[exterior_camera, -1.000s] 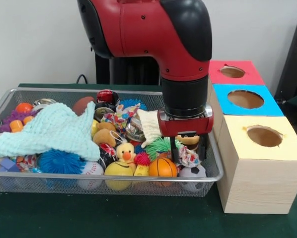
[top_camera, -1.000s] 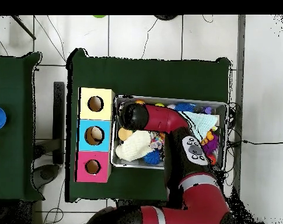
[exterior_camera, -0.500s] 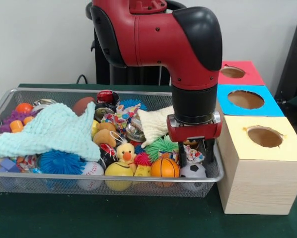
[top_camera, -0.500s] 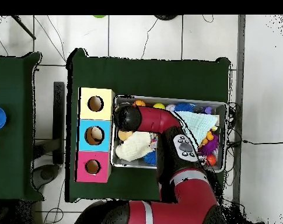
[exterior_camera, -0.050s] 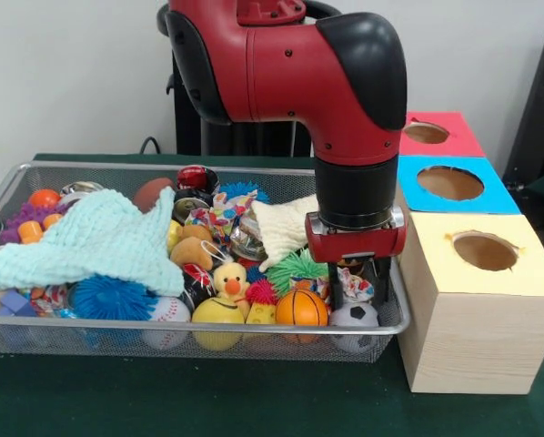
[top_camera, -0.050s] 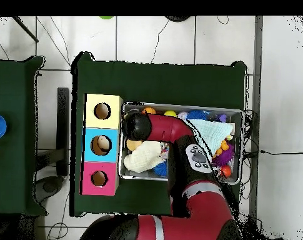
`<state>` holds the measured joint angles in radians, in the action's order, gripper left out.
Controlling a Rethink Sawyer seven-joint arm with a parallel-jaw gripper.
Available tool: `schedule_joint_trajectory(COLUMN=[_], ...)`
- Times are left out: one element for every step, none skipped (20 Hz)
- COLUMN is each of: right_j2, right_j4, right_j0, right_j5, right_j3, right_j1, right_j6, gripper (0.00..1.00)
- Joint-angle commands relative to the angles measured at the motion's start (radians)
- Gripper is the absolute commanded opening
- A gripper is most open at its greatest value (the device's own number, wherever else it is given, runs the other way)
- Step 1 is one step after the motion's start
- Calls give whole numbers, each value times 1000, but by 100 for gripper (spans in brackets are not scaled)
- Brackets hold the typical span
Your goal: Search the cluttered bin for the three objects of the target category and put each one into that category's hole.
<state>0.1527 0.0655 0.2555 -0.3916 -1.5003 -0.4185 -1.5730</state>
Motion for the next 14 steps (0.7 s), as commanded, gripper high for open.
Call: schedule_joint_trajectory(right_j2=[5,3,0,-4,-7,-12,-14,-20,-23,-29,-29,-41,-45,-47], right_j4=[41,41,39,36,36,35,35,36,34,35,33,37,33,31], right_j0=[-14,-16,-19,-22,-24,-27,-28,-34,-35,-40,-40,-51,-54,-55], right_j5=[50,49,47,42,40,39,39,35,35,36,34,15,8,12], right_j3=[-3,-2,0,2,4,6,7,19,22,25,27,40,41,40], right_j1=[39,38,37,36,35,34,34,36,36,37,37,36,33,28], right_j6=[-112,-113,-113,-114,-115,-117,-119,-117,-119,-121,-120,-114,-115,-118], gripper=[0,0,0,0,0,0,0,0,0,0,0,0,0,0])
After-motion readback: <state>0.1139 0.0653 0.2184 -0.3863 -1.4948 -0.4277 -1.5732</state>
